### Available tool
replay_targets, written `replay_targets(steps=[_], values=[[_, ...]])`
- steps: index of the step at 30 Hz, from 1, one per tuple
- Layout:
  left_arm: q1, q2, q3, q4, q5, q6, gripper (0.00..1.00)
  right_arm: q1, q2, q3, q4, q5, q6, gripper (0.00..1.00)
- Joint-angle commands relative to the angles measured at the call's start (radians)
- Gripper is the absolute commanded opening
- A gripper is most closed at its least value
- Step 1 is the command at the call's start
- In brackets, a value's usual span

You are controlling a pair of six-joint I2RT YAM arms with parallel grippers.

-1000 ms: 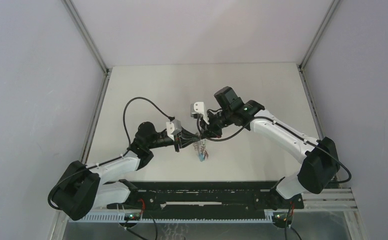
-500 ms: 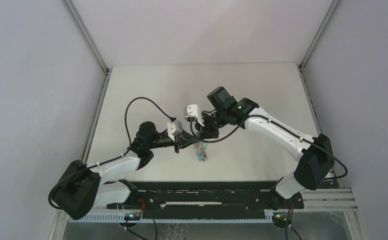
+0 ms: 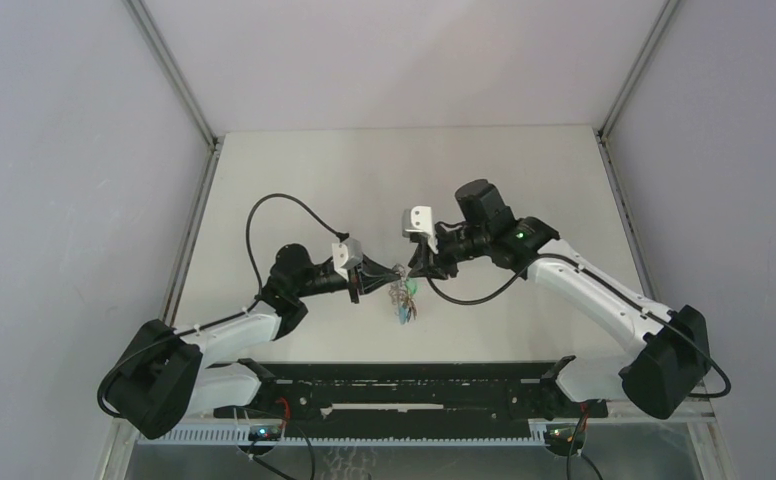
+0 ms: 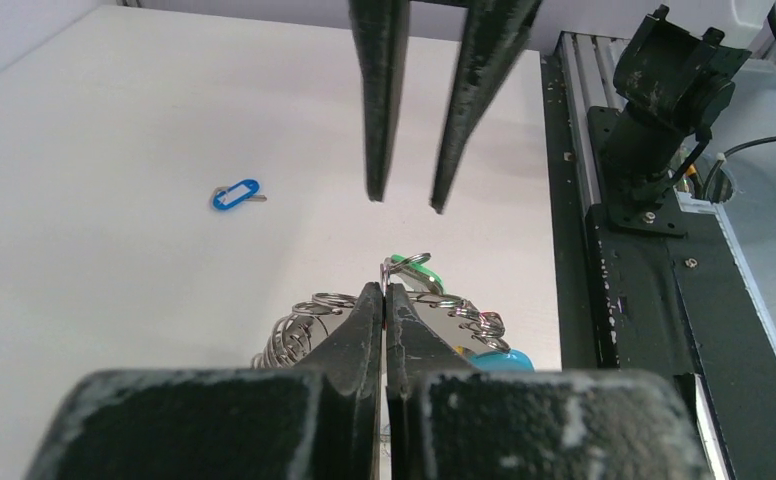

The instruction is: Put the keys on the keyring

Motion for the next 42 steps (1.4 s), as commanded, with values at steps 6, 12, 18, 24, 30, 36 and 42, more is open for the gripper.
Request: replay_targets(steps=[6,12,18,24,30,36,42], values=[[-0.002,-0.005,-0.018,0.14,-0.034,-0.038,0.0,-0.04,-0.021,-0.068,0.199,-0.115,0.077,0.22],[-0.003,-0.002,-0.024,0.151,-0.04,-0.041,0.0,-0.043,-0.074,-0.157,0.332,-0.08,0.155,0.25],[-0.002,0.001,-0.03,0.171,-0.032,-0.045,0.0,-0.072,-0.063,-0.174,0.393,-0.132,0.19,0.25],[-0.002,0.011,-0.03,0.178,-0.046,-0.053,0.0,-0.062,-0.057,-0.174,0.39,-0.154,0.197,0.25],[-0.002,0.015,-0.033,0.187,-0.082,-0.065,0.0,-0.029,-0.078,-0.192,0.372,-0.064,0.204,0.25],[-0.002,0.022,-0.043,0.224,-0.102,-0.089,0.0,0.024,-0.092,-0.211,0.391,0.085,0.211,0.26],[-0.003,0.023,-0.054,0.256,-0.115,-0.109,0.0,0.053,-0.093,-0.221,0.411,0.158,0.202,0.15]])
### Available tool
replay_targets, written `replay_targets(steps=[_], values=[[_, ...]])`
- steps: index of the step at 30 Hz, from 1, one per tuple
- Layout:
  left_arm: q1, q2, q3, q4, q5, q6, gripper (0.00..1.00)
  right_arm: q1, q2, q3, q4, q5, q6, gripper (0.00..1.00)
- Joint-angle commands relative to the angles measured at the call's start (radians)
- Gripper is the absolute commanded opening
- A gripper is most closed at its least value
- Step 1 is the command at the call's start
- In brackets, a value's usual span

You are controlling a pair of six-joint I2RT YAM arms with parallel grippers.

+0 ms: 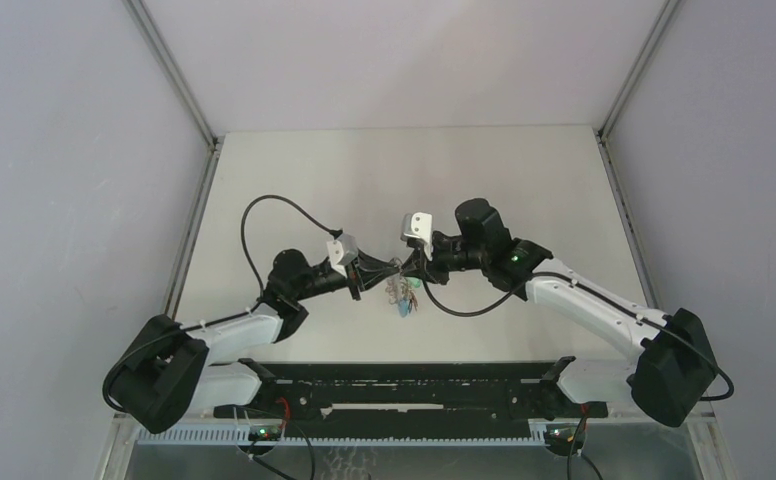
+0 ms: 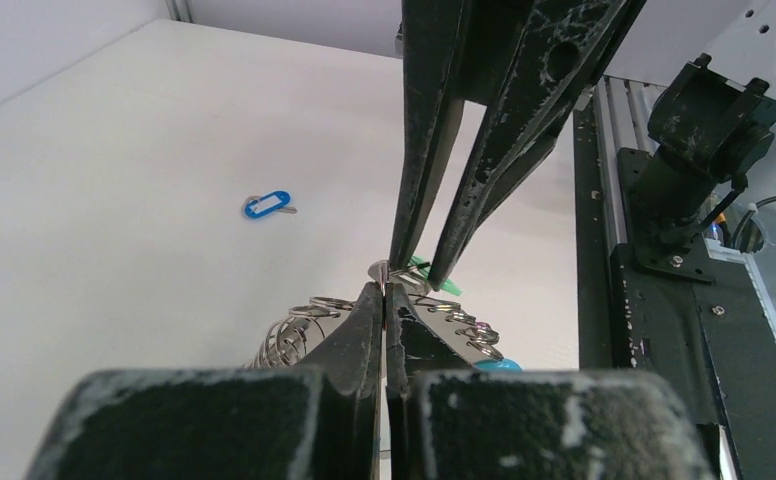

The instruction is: Put the keys on the keyring

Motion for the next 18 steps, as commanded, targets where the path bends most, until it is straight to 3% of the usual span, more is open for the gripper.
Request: replay_targets(steps=[1,4,10,18], values=[[-0.002,-0.006,-0.022,0.122,-0.027,-0.033,0.0,0.02,-0.035,-0.014,0.062,0.088,0.01,0.09],[-0.002,-0.002,-0.033,0.156,-0.041,-0.049,0.0,0.028,-0.043,-0.025,0.065,0.125,0.002,0.0],[-0.001,0.023,-0.05,0.252,-0.043,-0.105,0.0,0.032,-0.043,-0.038,0.057,0.145,-0.006,0.0],[0.018,0.11,-0.07,0.441,-0.016,-0.213,0.0,0.032,-0.042,-0.037,0.037,0.023,-0.03,0.0]])
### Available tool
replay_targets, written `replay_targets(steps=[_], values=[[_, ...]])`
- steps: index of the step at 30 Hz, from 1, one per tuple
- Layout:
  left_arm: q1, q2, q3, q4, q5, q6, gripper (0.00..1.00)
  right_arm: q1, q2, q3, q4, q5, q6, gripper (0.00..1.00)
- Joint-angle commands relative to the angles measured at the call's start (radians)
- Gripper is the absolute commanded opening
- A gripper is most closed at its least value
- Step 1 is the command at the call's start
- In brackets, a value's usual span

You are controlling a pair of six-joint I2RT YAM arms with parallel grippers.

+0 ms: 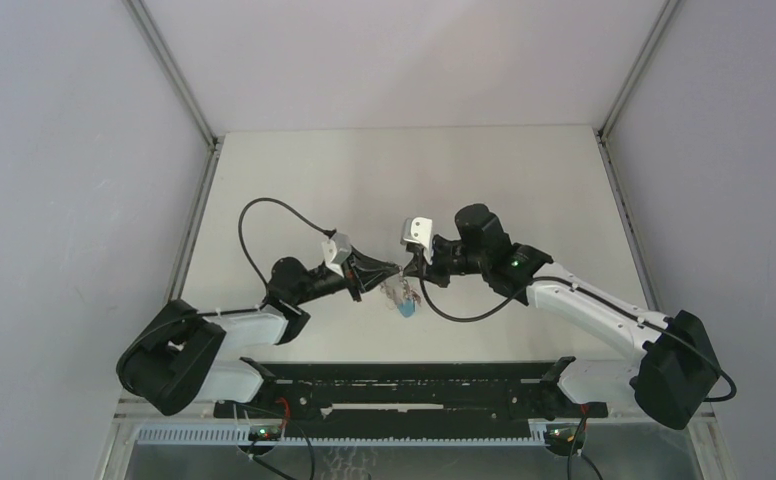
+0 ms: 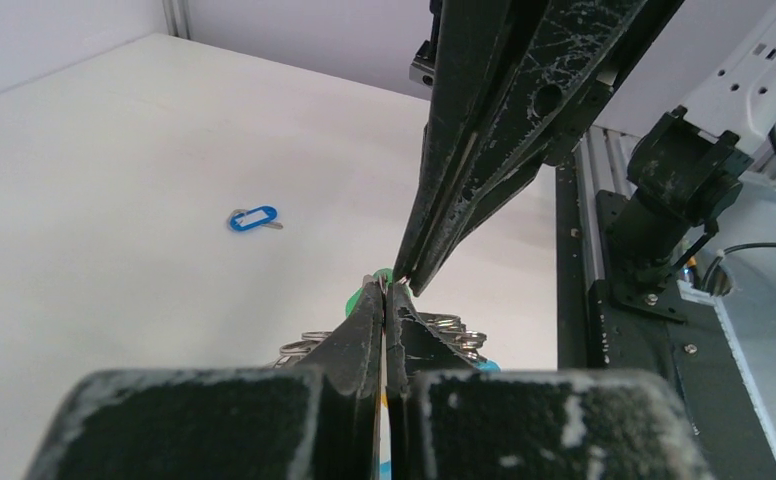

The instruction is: Put the keys on the keyring

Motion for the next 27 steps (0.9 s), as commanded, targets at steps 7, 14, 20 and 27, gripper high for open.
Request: replay_targets(steps=[7,14,20,27], values=[[0.019,0.03,-0.021,0.229,0.01,-0.084,0.0,-0.035,-0.019,0.001,0.0,-0.158,-0.017,0.0],[0.018,0.03,-0.025,0.253,0.003,-0.105,0.0,-0.012,0.023,-0.005,0.048,-0.151,-0.016,0.0],[0.018,0.032,-0.034,0.26,-0.014,-0.104,0.0,0.006,0.036,-0.006,0.101,-0.173,-0.003,0.0],[0.018,0.03,-0.036,0.263,-0.003,-0.1,0.0,-0.085,-0.069,-0.058,0.111,-0.262,0.019,0.19]])
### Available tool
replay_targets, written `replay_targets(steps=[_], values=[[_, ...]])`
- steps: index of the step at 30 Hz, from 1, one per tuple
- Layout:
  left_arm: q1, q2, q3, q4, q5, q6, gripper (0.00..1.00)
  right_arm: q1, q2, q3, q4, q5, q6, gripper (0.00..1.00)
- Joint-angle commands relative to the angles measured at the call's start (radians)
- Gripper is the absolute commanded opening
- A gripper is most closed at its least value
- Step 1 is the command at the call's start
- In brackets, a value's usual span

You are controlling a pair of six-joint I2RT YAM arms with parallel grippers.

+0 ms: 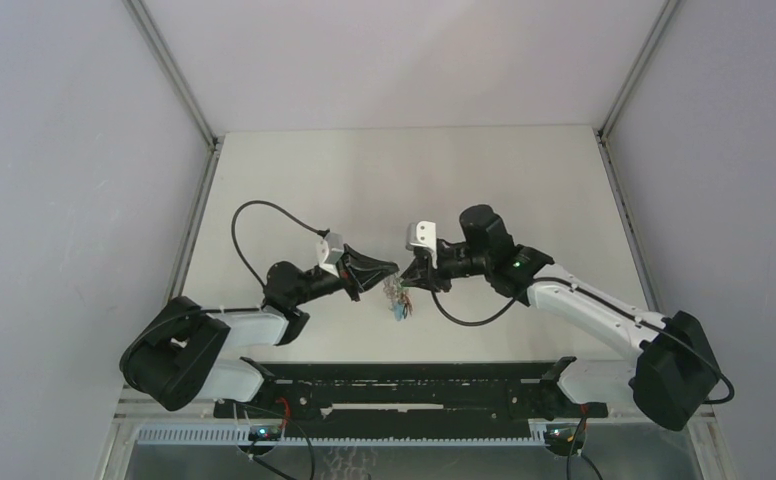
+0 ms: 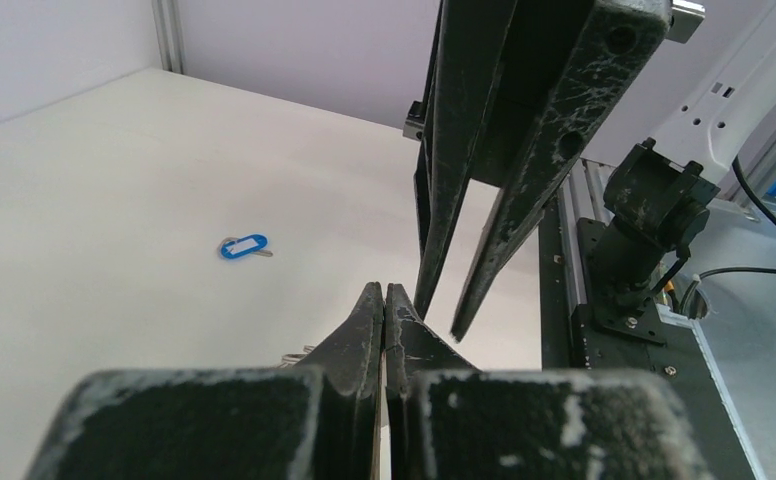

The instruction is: Put the keys on the keyring

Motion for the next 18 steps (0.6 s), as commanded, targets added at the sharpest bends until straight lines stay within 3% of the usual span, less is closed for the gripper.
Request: replay_targets(steps=[1,7,18], values=[[0.006,-0.01,-0.011,0.099,-0.013,-0.006,0.0,-0.072,-0.103,-0.049,0.08,-0.107,0.023,0.21],[0.006,-0.009,-0.006,0.105,0.006,-0.008,0.0,-0.156,-0.068,-0.068,0.153,-0.218,0.045,0.23],[0.006,-0.007,0.002,0.106,0.04,-0.008,0.0,-0.164,0.084,-0.016,0.258,-0.357,0.079,0.23]])
